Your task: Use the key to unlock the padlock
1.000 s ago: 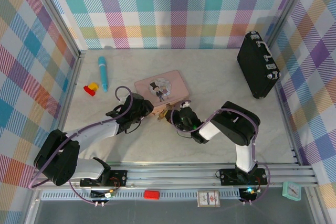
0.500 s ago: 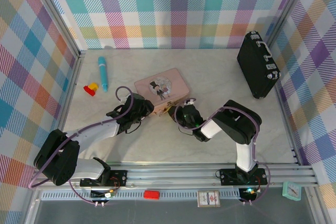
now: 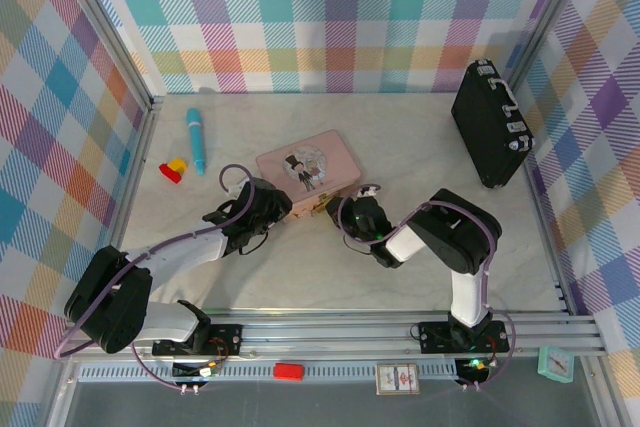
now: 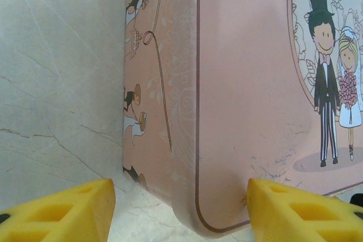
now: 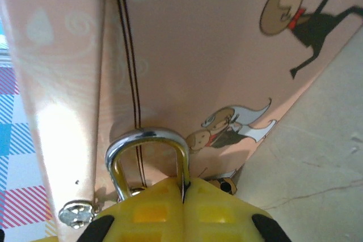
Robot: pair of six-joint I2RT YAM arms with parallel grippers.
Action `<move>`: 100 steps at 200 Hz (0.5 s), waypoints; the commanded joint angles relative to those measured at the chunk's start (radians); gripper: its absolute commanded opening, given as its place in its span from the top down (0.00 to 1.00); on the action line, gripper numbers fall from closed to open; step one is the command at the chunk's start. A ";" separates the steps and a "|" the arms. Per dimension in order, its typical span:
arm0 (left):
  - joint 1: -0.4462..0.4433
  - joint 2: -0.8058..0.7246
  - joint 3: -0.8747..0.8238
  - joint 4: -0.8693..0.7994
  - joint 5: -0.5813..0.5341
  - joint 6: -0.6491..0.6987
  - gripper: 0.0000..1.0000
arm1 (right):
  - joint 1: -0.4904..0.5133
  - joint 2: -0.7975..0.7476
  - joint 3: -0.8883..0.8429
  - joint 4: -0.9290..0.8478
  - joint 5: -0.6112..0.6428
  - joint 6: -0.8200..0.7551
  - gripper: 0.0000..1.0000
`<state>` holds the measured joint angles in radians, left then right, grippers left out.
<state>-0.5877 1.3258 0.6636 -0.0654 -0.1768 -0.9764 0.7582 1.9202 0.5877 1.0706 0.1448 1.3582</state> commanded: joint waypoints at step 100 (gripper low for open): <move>0.008 0.155 0.096 -0.021 -0.018 0.036 0.38 | -0.067 -0.171 -0.070 -0.039 -0.014 -0.047 1.00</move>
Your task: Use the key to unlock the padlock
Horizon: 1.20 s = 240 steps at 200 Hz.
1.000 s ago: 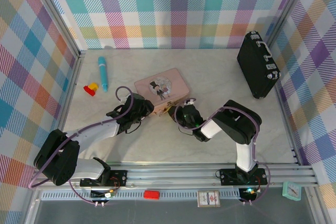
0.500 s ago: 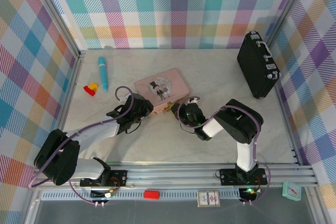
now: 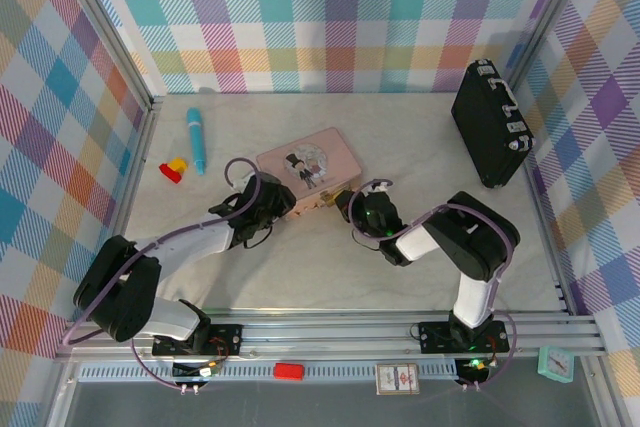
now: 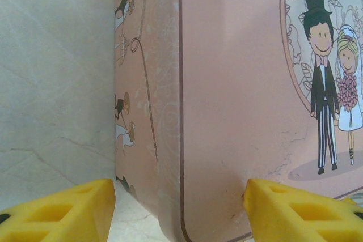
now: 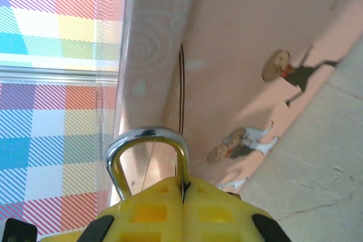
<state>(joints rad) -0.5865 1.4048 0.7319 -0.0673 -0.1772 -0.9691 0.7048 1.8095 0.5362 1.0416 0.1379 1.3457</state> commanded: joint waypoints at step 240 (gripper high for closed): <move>0.149 -0.322 -0.092 -0.028 0.100 0.333 0.30 | -0.044 -0.579 -0.024 -0.734 -0.208 -0.395 1.00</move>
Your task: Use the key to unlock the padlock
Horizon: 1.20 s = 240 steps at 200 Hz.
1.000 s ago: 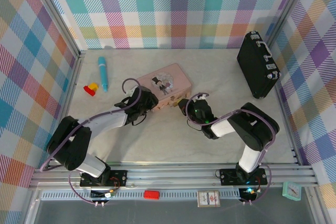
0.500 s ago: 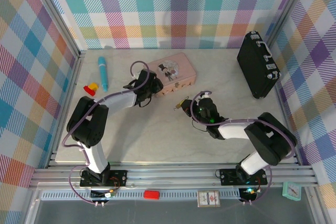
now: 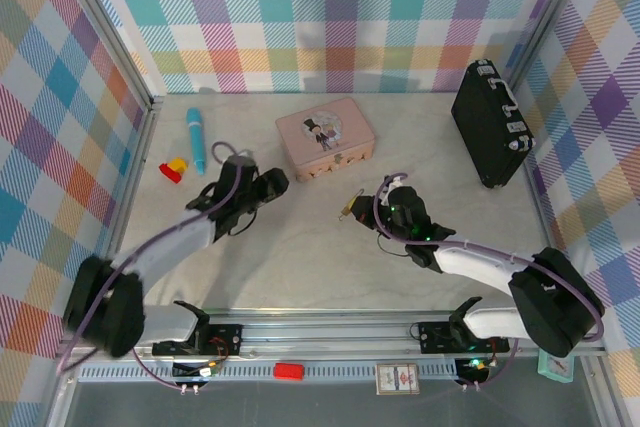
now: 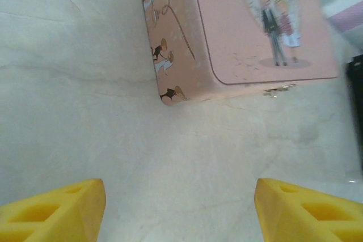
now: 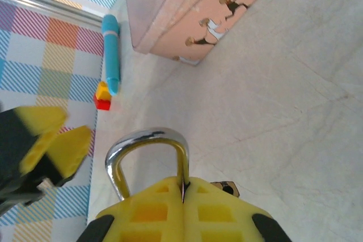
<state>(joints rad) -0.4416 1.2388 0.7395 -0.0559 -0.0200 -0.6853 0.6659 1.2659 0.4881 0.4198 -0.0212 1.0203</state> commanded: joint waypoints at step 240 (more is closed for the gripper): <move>0.020 -0.355 -0.163 -0.113 -0.546 0.361 0.00 | 0.009 0.099 0.405 -0.869 0.231 -0.553 0.38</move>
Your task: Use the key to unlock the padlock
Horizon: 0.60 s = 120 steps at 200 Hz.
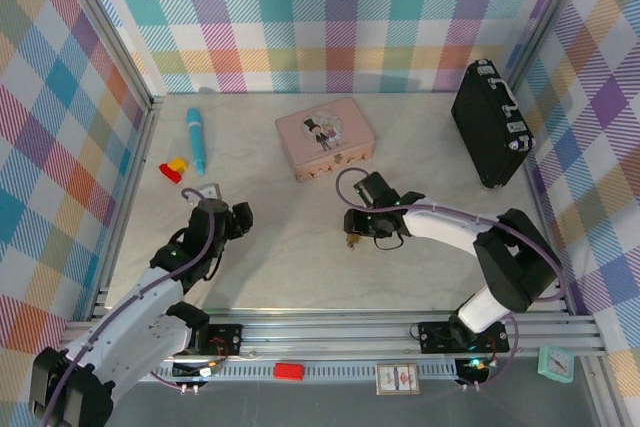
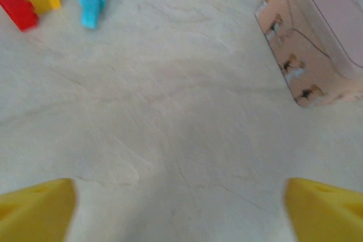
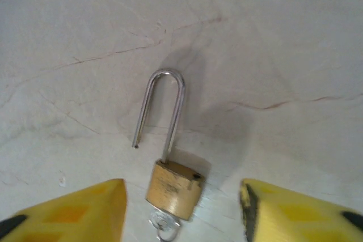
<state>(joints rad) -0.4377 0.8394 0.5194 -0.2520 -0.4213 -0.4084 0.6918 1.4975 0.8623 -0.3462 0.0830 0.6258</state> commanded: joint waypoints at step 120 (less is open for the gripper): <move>0.200 0.498 -0.180 0.996 0.002 0.500 0.00 | -0.420 -0.445 -0.424 0.587 0.402 -0.640 0.01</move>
<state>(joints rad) -0.2577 1.3056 0.4026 0.4541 -0.5392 0.0067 0.3389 1.0470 0.5556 -0.0154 0.5190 0.0475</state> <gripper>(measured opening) 0.997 0.980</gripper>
